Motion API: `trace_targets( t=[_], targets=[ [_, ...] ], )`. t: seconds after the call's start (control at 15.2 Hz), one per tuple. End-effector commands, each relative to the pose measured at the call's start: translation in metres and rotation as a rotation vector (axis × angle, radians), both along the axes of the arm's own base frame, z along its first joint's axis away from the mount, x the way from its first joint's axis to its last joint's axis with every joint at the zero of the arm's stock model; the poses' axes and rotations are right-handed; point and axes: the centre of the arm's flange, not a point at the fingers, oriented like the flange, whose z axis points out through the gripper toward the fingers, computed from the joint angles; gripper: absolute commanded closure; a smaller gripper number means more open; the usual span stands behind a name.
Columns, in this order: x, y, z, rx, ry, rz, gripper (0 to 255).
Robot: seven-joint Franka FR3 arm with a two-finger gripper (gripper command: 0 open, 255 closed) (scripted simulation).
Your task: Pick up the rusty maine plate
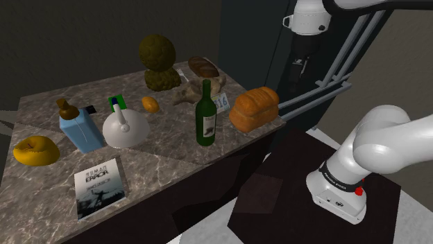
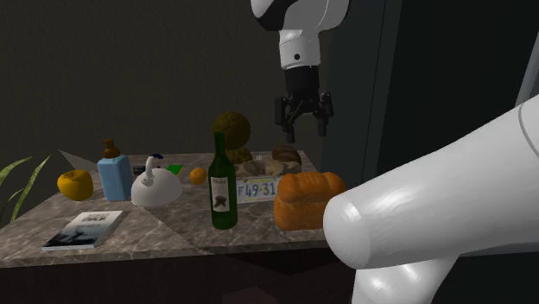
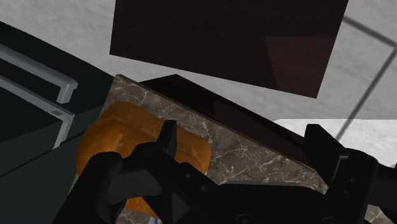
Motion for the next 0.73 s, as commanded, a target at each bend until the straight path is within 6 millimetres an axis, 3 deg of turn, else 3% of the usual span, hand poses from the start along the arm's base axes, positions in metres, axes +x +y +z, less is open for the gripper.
trace_targets(
  t=[0.0, 0.33, 0.66],
  targets=[
    [0.0, 0.0, 0.0, 0.0, 0.0, 0.0, 0],
    [0.06, -0.03, -0.023, 0.046, 0.04, 0.177, 0],
    [0.123, -0.049, -0.049, 0.091, 0.08, 0.354, 0]
  ],
)
